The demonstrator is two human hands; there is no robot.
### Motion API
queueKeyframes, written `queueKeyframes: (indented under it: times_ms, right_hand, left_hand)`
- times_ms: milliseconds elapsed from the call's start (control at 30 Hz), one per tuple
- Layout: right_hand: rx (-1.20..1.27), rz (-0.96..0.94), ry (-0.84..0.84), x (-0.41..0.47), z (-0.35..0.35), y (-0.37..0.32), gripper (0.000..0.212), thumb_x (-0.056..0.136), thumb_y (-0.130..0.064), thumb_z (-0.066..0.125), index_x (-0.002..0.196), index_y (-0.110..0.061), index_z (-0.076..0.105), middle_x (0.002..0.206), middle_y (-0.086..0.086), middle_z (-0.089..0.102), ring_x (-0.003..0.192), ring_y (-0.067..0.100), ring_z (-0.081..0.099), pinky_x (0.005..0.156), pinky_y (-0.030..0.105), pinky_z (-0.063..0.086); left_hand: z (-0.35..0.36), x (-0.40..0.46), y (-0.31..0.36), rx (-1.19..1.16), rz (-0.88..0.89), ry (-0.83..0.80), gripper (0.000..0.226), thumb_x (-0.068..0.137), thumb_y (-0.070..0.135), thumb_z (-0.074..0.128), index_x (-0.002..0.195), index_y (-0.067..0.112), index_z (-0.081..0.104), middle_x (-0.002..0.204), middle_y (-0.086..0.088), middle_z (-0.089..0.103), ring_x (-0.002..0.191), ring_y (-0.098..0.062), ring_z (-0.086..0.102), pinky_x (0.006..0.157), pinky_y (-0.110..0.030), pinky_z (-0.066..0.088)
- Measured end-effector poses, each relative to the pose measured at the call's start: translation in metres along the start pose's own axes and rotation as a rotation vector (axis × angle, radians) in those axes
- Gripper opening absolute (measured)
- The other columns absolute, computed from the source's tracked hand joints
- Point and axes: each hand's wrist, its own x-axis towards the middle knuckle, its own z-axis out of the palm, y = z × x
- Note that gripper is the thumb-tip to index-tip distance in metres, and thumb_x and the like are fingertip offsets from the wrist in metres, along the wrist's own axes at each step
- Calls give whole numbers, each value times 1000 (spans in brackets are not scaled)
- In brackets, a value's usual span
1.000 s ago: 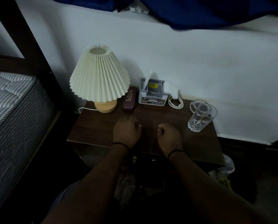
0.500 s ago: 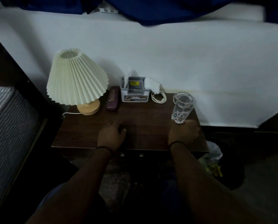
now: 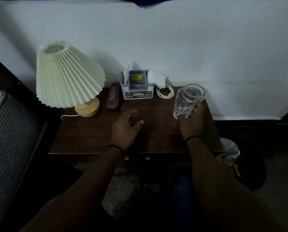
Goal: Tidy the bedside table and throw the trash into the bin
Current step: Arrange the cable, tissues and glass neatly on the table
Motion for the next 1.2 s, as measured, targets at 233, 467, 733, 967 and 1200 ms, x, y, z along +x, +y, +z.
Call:
queueKeyframes:
  times_ms: [233, 467, 733, 967, 1200]
  right_hand:
    - [16, 99, 34, 6, -2, 6, 31, 80, 5, 47, 102, -14, 61, 88, 0, 71, 94, 20, 68, 89, 37, 53]
    - [-431, -259, 157, 46, 0, 2, 24, 76, -6, 58, 98, -8, 69, 102, 15, 69, 103, 34, 61, 90, 35, 44]
    - [-899, -235, -100, 109, 13, -1, 77, 84, -47, 64, 145, -16, 30, 158, 25, 11, 145, 45, 11, 120, 46, 15]
    - [-1020, -315, -100, 121, 15, 0, 71, 81, -55, 61, 136, -15, 39, 137, 24, 40, 120, 43, 43, 99, 46, 38]
    - [-676, -352, -29, 101, 1, -5, 50, 86, -62, 46, 112, -20, 49, 112, 13, 62, 100, 39, 60, 84, 42, 49]
  left_hand:
    - [72, 26, 14, -209, 16, -141, 114, 50, 41, 92, 146, 17, 35, 147, -2, 48, 133, -12, 47, 110, -41, 42]
    - [93, 48, 25, -154, 108, -38, 88, 53, 29, 93, 130, 17, 51, 121, 4, 65, 109, -6, 62, 95, -23, 50]
    - [104, 57, 21, -154, 136, 34, 72, 58, 33, 91, 119, 23, 54, 112, 10, 66, 102, 1, 63, 88, -15, 49]
    - [109, 53, 17, -113, 87, 83, 68, 60, 38, 90, 117, 20, 58, 97, 19, 63, 88, 20, 58, 78, -6, 47]
    - [109, 51, 18, -110, 62, 95, 72, 57, 45, 89, 118, 22, 58, 100, 14, 68, 90, 5, 64, 81, -18, 54]
